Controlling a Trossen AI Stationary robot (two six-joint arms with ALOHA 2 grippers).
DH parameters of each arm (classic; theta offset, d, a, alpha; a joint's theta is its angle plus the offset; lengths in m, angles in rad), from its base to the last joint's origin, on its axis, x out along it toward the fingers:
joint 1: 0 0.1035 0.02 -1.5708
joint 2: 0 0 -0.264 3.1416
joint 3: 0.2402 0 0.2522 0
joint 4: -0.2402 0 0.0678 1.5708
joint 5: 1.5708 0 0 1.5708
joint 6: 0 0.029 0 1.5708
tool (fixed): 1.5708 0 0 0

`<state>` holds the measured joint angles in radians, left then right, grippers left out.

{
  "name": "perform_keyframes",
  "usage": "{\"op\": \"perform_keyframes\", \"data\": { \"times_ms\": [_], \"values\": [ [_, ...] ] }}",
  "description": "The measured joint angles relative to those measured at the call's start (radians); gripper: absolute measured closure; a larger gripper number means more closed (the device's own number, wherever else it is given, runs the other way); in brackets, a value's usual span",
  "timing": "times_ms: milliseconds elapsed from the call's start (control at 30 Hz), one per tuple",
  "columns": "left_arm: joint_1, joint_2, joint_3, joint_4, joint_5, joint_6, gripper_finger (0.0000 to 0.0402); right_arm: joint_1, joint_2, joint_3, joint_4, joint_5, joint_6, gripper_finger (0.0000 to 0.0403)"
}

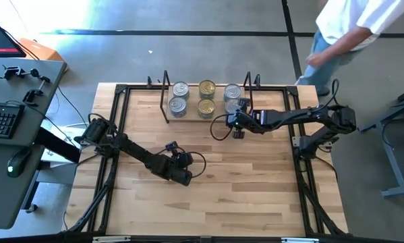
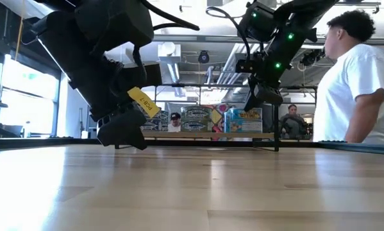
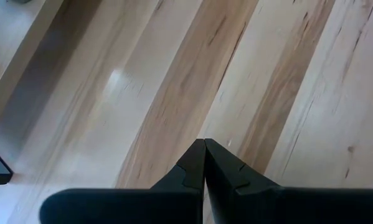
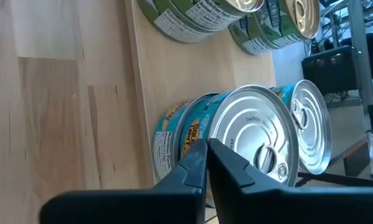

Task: Stack canned seafood by type on shelf
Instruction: Stack the Green-blue tuna can on top of the other Green-blue tuna can on the shelf, then return to Home Position

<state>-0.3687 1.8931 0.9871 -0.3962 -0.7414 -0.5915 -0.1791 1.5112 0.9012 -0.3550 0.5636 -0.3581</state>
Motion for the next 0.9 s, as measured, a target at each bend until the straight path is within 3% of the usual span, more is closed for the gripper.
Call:
{"op": "perform_keyframes", "data": {
  "times_ms": [133,367,500,600,733,900],
  "values": [
    [0.0,0.0,0.0,0.001,0.0,0.0,0.0401,0.0,-0.002,0.0,0.013,-0.005,0.011,0.0375],
    [-0.002,0.0,0.0,0.002,0.001,0.0,0.0401,0.002,-0.073,0.0,0.023,-0.019,0.038,0.0286],
    [-0.009,-0.005,0.0,0.009,0.001,0.0,0.0401,0.021,-0.155,0.0,0.023,-0.025,0.048,0.0265],
    [-0.022,-0.037,0.0,0.039,0.001,0.009,0.0401,0.04,-0.232,0.0,0.023,-0.125,0.095,0.0264],
    [-0.049,-0.111,0.0,0.101,-0.005,0.083,0.0402,0.07,-0.342,0.001,-0.001,-0.364,0.168,0.0272],
    [-0.09,-0.239,-0.034,0.209,-0.002,0.326,0.0401,0.137,-0.47,0.001,-0.114,-0.518,0.22,0.0293]
  ]
}}
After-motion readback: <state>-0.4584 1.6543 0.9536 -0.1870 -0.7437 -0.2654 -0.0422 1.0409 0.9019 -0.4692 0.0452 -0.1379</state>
